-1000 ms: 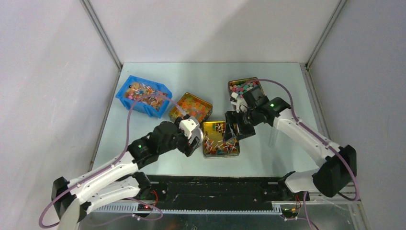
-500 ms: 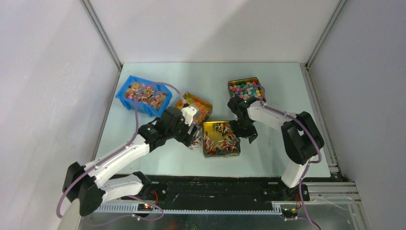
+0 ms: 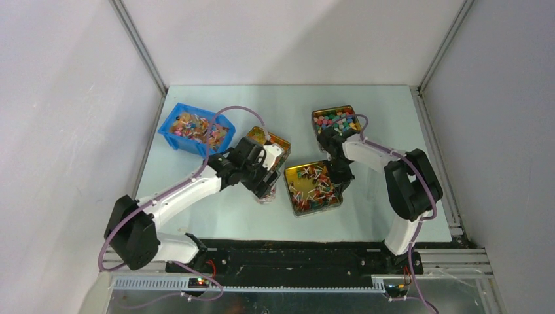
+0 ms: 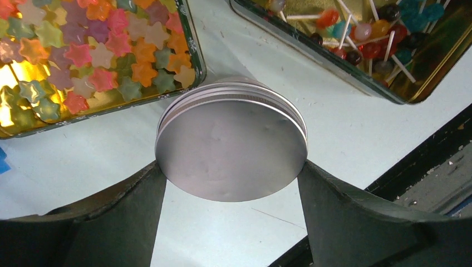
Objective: Pack the candies
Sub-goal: Adjust the storage box at the center of the board, then close the bottle lid on the packing bottle.
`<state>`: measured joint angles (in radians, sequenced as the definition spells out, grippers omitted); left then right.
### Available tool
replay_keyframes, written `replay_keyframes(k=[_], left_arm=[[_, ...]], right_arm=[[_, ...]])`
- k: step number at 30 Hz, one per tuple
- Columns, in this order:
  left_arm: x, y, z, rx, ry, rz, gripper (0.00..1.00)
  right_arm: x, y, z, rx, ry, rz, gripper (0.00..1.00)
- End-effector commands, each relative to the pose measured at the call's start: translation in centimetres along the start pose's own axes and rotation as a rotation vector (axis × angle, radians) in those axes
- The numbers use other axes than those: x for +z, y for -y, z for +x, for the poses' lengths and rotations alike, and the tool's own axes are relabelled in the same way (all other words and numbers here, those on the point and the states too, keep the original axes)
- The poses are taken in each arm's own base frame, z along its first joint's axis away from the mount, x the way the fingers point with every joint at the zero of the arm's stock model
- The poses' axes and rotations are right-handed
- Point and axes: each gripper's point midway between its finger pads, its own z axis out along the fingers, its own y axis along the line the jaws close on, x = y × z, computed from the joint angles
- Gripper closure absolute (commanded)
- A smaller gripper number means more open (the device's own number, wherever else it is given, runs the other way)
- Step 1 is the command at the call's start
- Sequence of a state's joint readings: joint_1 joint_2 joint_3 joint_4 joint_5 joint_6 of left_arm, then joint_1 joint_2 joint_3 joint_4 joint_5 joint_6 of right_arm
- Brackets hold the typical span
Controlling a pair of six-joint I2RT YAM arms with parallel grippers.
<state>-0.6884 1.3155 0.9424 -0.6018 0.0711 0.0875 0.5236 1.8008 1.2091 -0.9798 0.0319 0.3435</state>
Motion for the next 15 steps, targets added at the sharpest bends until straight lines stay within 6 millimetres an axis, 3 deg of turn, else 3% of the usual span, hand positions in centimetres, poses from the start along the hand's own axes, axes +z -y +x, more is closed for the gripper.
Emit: replay_keyframes(k=[1,5,10,15], left_arm=[[-0.2,0.3,-0.2,0.026,-0.031,0.035,0.34],[0.1,0.3,0.4,0.043,-0.079,0.045,0.34],[-0.2,0.4,0.8,0.079,-0.133,0.067,0.34],[-0.2,0.8,0.4,0.101,-0.154,0.107,0.34]], right_arm=[[-1.2,1.1,-0.7,0.003,0.048,0.017,0.89],[-1.9,1.4,-0.4,0.005,0.055,0.012,0.86],[-3.4,0.7,-0.1,0.001,0.083,-0.034,0.52],[-4.9,0.5,0.4,-0.009,0.109,-0.057,0.39]])
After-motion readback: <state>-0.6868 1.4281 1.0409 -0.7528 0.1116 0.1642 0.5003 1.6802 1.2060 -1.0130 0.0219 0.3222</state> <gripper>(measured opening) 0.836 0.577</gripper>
